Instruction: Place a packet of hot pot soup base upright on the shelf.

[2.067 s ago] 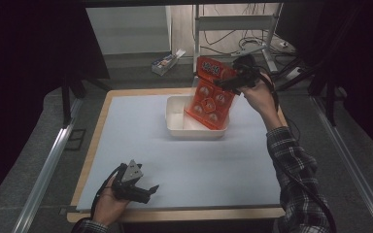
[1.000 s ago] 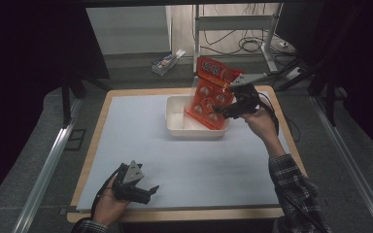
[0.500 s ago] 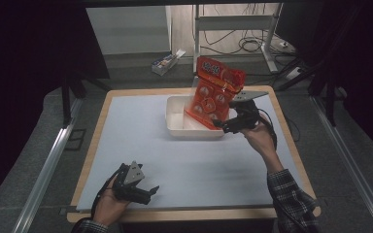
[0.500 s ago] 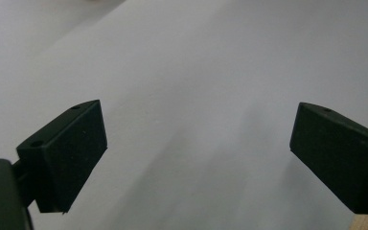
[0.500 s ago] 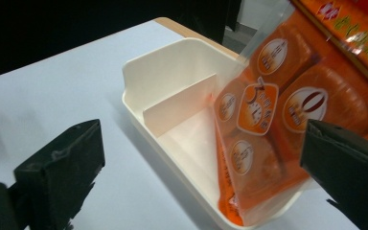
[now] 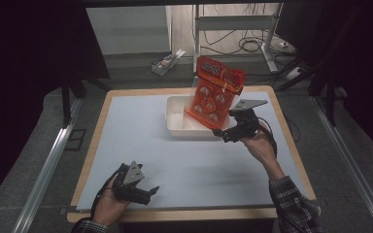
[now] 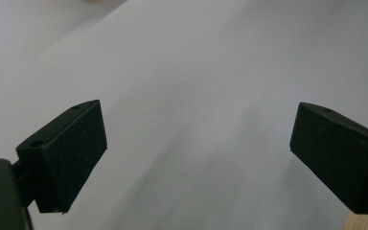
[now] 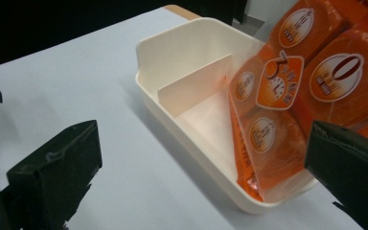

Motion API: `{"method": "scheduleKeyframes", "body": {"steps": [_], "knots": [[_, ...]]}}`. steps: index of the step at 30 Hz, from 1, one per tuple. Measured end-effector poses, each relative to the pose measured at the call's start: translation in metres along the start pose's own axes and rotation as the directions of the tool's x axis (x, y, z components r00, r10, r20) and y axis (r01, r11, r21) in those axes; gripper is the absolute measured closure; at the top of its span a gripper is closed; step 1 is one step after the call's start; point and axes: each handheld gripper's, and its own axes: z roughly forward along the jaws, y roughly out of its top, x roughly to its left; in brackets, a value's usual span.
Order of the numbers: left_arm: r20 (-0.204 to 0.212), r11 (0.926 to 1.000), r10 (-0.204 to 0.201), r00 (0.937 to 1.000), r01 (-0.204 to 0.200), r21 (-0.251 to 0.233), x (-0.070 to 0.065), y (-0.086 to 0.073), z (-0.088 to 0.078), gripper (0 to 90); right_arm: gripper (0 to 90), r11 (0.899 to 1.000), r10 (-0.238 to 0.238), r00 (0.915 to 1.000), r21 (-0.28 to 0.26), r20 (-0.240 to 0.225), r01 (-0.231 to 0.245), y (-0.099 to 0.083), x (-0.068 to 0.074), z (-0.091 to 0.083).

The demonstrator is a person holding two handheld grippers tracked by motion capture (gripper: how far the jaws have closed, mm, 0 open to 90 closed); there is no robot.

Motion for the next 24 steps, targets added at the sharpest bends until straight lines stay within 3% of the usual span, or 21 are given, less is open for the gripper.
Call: {"method": "scheduleKeyframes", "body": {"steps": [24], "knots": [[-0.005, 1.0, 0.004, 1.0, -0.004, -0.008, 0.0, 0.0, -0.001, 5.4, 0.0, 0.999, -0.026, 0.9996, 0.022, -0.01, 0.026, -0.035, 0.029, -0.018]]}}
